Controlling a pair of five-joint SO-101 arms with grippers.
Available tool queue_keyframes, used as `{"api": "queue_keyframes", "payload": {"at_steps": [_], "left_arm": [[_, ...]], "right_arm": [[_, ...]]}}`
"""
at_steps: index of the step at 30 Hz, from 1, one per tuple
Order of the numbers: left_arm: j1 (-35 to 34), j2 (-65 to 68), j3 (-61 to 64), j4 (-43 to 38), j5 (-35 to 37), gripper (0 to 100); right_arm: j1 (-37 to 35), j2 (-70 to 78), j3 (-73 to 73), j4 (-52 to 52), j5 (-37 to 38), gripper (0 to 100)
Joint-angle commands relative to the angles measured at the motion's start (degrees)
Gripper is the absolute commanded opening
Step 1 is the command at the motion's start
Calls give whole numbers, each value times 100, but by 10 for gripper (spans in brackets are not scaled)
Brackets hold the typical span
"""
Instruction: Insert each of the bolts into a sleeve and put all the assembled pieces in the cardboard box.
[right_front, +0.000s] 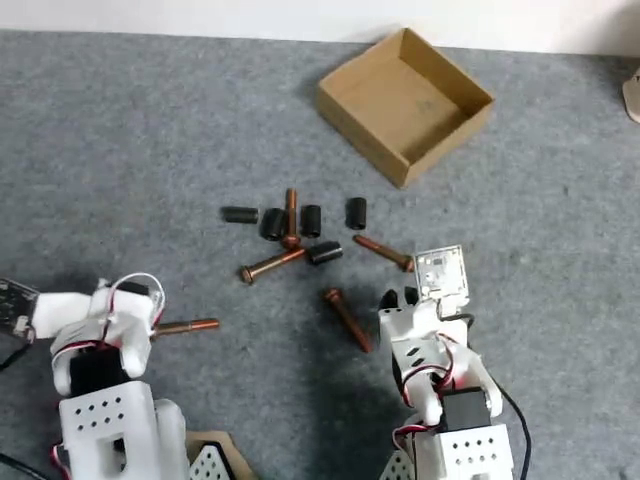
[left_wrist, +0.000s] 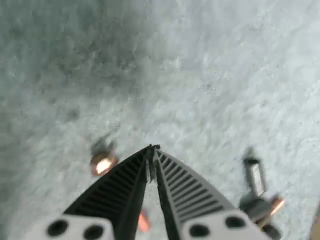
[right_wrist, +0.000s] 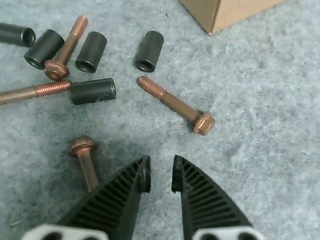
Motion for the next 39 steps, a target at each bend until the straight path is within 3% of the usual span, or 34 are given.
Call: {"api": "queue_keyframes", "payload": {"at_steps": [1, 10, 16, 22, 26, 32, 39], "left_arm": [[286, -84, -347, 615, 264, 7], [330, -75, -189, 651, 290, 8], [330, -119, 330, -334, 281, 9], [514, -127, 752, -1213, 308, 171], [901, -127, 699, -870, 510, 255], [1200, -119, 92, 193, 932, 262], [1165, -75, 92, 299, 1371, 262]], "right_arm": [[4, 31, -4, -127, -9, 84], [4, 31, 365, -462, 457, 84], [-233, 31, 989, -1244, 466, 87], [-215, 31, 1297, -1305, 431, 87], [-215, 31, 1297, -1305, 431, 87], [-189, 40, 1297, -1279, 448, 87], [-189, 57, 1297, -1279, 457, 87]]}}
